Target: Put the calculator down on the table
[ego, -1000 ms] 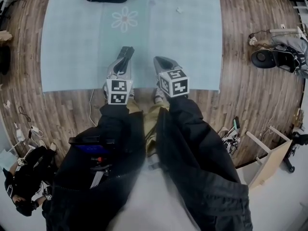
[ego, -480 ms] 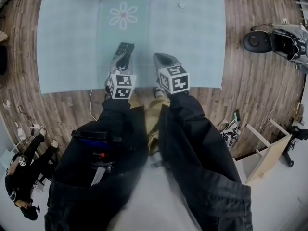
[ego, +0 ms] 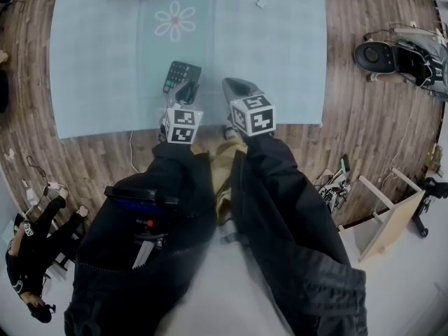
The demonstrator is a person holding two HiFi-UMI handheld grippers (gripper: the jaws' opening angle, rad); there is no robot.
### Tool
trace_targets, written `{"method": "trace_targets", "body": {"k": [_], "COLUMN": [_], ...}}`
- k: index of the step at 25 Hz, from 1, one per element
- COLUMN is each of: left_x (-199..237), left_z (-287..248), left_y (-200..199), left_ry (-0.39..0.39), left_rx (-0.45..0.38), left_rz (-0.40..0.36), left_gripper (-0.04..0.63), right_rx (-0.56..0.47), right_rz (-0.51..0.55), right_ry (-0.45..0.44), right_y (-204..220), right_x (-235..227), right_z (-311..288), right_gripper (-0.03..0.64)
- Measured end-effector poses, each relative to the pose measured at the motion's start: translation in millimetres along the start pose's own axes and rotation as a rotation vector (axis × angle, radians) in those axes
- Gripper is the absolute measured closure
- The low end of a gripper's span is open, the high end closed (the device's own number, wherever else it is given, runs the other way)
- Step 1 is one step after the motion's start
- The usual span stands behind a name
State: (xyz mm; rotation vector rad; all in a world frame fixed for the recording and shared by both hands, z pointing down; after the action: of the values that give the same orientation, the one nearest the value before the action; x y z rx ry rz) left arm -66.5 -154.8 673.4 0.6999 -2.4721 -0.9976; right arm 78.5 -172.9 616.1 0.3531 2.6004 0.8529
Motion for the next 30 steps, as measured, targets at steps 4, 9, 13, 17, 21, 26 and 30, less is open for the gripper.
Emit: {"method": "trace_targets", "body": {"k": [4,9,13,17,21,26,30], "left_x": [-4,-5,-11,-13,-14,-12,-12], "left_z": [-7,-14,-18,-20,-22,-30,-27], "left_y": [2,7,9,12,15,20,22], "left_ry": [0.027,0.053,0.085,0.095,0.104,0.124,0.122], "left_rx": [0.010,0.024,0.030,0.042,0.054,0.075,0.070], "left_rz": [0.043,0.088,0.132,0.141,0.149,0.189,0.208], "left_gripper": [0.481,0.466,0.457,0.454,0.453,0.451,0.451], "right_rx": [0.004,0.007,0.005,0.000,-0.001,0.000,-0.009], "right_rz": [-0.021,-0.035,-0.052,-0.062,-0.066,-0.075,-0.084], "right_ry": [0.005,0.018,0.037,0.050,0.059,0.082,0.098], "right_y": [4,8,15,18,20,21,24], "right_x": [-5,-9,-13,-16,-15,-20,-20], "right_z": [2,6,12,17,17,19,27], "right_gripper": [0.617,0.617,0.617,0.617,0.617,0.616,0.617]}}
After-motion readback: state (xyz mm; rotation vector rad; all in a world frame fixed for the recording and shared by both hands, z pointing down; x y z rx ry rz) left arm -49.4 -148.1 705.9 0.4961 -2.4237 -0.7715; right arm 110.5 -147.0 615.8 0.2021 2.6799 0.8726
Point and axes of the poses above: the fingertips, and each gripper's own axes: z backward along the fingers, x to its left, y out of its underside, the point moved 7 cm from there along z, backward along the fingers, and after that the axes turned 5 degrees about y, right-handed, at the moved point
